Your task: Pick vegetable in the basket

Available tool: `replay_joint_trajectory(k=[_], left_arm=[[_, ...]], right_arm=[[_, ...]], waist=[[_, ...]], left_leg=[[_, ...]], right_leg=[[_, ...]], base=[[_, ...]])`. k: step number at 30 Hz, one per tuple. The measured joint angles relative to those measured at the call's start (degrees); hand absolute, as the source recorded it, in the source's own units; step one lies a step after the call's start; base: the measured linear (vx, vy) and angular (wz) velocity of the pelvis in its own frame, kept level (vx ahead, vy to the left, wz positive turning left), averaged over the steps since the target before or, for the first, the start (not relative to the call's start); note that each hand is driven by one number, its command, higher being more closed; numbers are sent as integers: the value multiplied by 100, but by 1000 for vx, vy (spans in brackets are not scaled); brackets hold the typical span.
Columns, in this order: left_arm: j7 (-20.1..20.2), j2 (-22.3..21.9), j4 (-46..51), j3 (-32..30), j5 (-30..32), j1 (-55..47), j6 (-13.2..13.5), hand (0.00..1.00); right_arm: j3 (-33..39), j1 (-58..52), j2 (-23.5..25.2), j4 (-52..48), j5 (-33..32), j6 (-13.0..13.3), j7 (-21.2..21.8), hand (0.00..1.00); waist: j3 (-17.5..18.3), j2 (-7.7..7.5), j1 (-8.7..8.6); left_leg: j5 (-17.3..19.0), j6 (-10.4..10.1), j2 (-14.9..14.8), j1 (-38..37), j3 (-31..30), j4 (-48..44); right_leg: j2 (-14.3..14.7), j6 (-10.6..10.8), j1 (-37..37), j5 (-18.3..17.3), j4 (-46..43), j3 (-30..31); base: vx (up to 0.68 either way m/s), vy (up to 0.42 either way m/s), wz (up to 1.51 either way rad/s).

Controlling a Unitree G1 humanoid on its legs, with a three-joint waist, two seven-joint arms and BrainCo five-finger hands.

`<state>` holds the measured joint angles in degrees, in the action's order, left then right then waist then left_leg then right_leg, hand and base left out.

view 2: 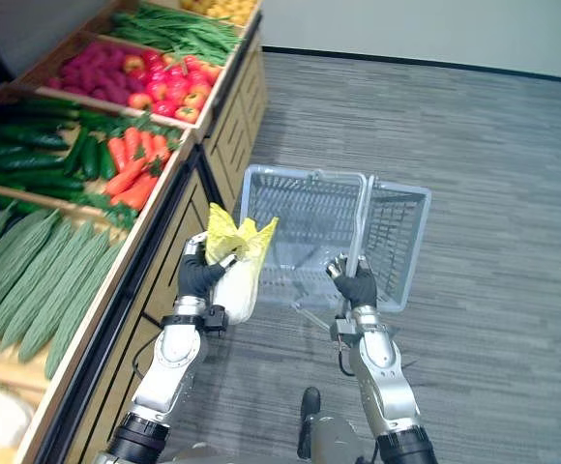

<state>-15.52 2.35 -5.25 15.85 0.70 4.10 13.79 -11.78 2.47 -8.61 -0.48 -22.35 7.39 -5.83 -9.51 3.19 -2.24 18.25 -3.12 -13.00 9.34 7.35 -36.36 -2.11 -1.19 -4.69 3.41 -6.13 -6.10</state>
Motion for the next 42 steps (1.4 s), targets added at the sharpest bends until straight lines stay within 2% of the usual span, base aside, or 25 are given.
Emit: replay_joint_trajectory(k=[1, 2, 3, 4, 5, 7, 9, 11, 12, 16, 20, 29, 36, 42], left_arm=[[-37, -6, -35, 0, 14, 1, -29, 100], [-80, -46, -112, 26, 31, 42, -34, 100], [-78, 4, -269, 41, 63, 99, -60, 100], [-76, 93, -463, 108, 121, 201, -118, 100], [-74, 140, -637, 171, 176, 307, -191, 100], [-70, 132, -738, 329, 241, 393, -244, 100], [-72, 135, -880, 420, 346, 437, -266, 100], [-73, 137, -1282, 478, 494, 629, -404, 100], [-75, 142, -1327, 471, 517, 636, -431, 0], [-70, 208, -1740, 505, 799, 787, -583, 0], [-70, 261, -2049, 516, 1093, 918, -699, 0], [-39, 367, -2143, 623, 1495, 733, -726, 0], [59, 368, -1358, 592, 1787, 282, -689, 0], [50, 363, -250, 84, 1909, -344, -563, 0]], right_arm=[[-107, 13, -83, -1, -35, 0, 35, 100], [-178, 5, -145, 7, -74, -3, 83, 100], [-230, -44, -123, 37, -100, -21, 105, 100], [-312, -65, -109, 11, -169, -23, 170, 100], [-459, -87, -95, 5, -255, -38, 271, 100], [-647, -223, -74, -29, -403, -58, 370, 100], [-891, -336, -59, -52, -660, -162, 508, 100], [-1217, -513, -36, -52, -918, -271, 668, 100], [-1310, -537, -35, -52, -950, -306, 715, 100], [-1795, -750, -34, -52, -1333, -490, 980, 100], [-1842, -789, -34, -52, -1417, -545, 984, 100], [-1672, -1114, -43, -51, -1200, -555, 958, 100], [-1399, -1206, 22, -51, -759, -552, 959, 100], [-570, -1507, 337, -56, -43, -529, 881, 100]], waist=[[2, 81, 2], [2, 184, -6], [25, 122, -26], [49, -44, -136], [61, -131, -191], [68, -145, -210], [77, -163, -204], [78, -175, -210], [82, -183, -211], [80, -239, -289], [91, -392, -342], [145, -478, -329], [146, -477, -315], [152, -469, -307]], left_leg=[[-399, -171, 110, -4, -284, 761], [-617, -260, 90, -25, -383, 1080], [-608, -250, 138, -98, -267, 1153], [-663, -158, 349, -279, -160, 1408], [-736, -47, 538, -367, -70, 1629], [-748, 15, 652, -397, 58, 1750], [-723, 45, 679, -404, 95, 1785], [-717, 36, 681, -425, 157, 1851], [-711, 26, 674, -430, 218, 1867], [-675, -32, 570, -601, 440, 2063], [-674, -32, 571, -675, 539, 2155], [-674, -31, 595, -818, 515, 2270], [-686, -43, 598, -808, 396, 2341], [-686, -47, 605, -824, 332, 2340]], right_leg=[[35, 176, 66, 5, 33, 205], [137, 325, 146, 18, 128, 386], [62, 393, 212, 84, 266, 515], [-130, 444, 280, 115, 433, 556], [-305, 527, 282, 157, 521, 627], [-429, 530, 249, 158, 567, 720], [-441, 532, 245, 159, 635, 807], [-416, 539, 204, 167, 688, 883], [-398, 543, 170, 170, 699, 935], [-284, 553, 141, 220, 782, 1159], [-275, 552, 140, 221, 836, 1263], [-292, 551, 303, 219, 946, 1234], [-291, 552, 354, 214, 978, 1117], [-297, 569, 433, 201, 977, 1017]], base=[[131, 309, -97], [118, 313, -92], [125, 302, -52], [127, 237, -21], [106, 199, -8], [78, 176, -7], [96, 107, -9], [99, 30, -13], [83, 0, -36], [76, -24, -31], [24, 10, -13], [7, 18, 1], [-2, 4, 8], [-6, 10, 6]])
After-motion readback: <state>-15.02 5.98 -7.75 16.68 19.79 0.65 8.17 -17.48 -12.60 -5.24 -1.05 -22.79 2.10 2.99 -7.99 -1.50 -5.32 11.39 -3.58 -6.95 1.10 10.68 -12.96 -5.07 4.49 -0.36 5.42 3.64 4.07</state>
